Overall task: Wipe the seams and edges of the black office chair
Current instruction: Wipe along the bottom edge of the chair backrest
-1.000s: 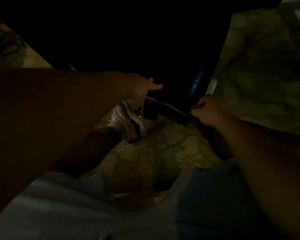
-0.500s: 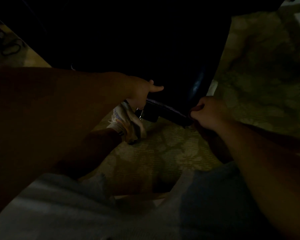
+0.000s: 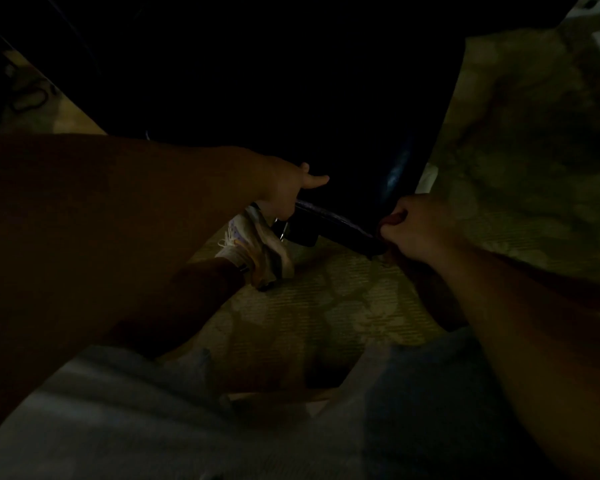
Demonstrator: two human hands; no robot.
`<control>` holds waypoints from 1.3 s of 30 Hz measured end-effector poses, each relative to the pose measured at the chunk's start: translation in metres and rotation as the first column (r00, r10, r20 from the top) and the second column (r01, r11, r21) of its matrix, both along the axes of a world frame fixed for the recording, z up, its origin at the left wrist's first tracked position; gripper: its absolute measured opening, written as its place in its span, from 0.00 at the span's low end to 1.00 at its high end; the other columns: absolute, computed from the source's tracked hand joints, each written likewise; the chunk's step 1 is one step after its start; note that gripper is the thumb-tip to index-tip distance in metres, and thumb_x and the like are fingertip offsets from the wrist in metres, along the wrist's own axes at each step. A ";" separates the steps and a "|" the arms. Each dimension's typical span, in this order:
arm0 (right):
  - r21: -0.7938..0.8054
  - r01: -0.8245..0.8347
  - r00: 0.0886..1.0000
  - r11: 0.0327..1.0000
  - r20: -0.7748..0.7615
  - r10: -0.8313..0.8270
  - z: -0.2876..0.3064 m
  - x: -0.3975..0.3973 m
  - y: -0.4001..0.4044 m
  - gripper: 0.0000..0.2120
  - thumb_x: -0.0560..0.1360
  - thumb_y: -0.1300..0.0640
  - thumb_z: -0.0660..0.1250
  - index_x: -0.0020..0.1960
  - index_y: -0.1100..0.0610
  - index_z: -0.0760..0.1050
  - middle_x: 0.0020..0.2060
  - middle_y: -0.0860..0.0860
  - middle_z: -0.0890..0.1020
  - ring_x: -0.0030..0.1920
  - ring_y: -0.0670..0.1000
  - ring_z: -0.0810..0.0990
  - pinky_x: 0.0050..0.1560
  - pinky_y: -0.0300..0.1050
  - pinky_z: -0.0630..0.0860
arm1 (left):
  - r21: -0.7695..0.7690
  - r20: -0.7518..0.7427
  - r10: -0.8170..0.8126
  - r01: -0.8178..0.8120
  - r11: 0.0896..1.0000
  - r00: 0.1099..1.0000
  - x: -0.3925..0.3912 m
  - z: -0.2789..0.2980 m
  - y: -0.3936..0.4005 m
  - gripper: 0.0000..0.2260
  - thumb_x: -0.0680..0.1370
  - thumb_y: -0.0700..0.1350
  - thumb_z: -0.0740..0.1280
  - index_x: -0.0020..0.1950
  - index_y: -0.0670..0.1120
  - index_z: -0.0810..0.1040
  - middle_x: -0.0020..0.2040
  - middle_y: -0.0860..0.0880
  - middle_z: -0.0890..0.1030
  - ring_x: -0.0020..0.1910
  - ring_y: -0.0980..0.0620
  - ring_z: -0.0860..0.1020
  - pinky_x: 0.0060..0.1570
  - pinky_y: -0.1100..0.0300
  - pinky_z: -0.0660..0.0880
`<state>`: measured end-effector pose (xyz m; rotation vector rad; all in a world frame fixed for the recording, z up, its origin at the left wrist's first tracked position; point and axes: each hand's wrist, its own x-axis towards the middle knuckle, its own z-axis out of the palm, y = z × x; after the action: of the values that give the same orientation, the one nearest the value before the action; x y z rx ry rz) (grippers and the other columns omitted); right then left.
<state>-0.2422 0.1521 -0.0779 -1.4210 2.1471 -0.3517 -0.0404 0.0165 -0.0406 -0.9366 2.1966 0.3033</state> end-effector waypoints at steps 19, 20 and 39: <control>0.020 -0.092 0.996 0.996 0.009 0.092 0.003 0.003 -0.003 0.08 0.73 0.53 0.71 0.38 0.53 0.74 0.37 0.48 0.77 0.38 0.48 0.73 0.44 0.43 0.69 | -0.022 -0.056 0.004 -0.005 1.000 0.998 0.000 0.004 0.005 0.38 0.82 0.36 0.59 0.82 0.62 0.42 0.83 0.48 0.41 0.75 0.43 0.65 0.61 0.55 0.75; 0.047 -0.118 0.993 0.992 0.014 0.118 0.003 0.005 -0.002 0.09 0.72 0.53 0.72 0.36 0.52 0.74 0.35 0.48 0.77 0.37 0.48 0.74 0.49 0.46 0.71 | -0.022 -0.051 0.006 -0.007 1.000 0.999 0.000 0.005 0.005 0.38 0.82 0.37 0.59 0.81 0.62 0.41 0.83 0.48 0.41 0.76 0.43 0.65 0.62 0.55 0.74; 0.044 -0.138 0.990 0.989 -0.018 0.139 0.005 0.014 0.018 0.11 0.74 0.51 0.71 0.37 0.48 0.70 0.35 0.46 0.74 0.40 0.49 0.76 0.35 0.43 0.67 | -0.074 -0.017 -0.022 0.021 0.997 1.000 0.011 0.015 0.023 0.38 0.81 0.38 0.58 0.81 0.63 0.40 0.83 0.49 0.41 0.64 0.46 0.75 0.44 0.57 0.75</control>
<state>-0.2283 0.1700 -0.0733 -1.5455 2.0467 -0.2379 -0.0298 0.0394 -0.0258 -0.9525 2.2459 0.2230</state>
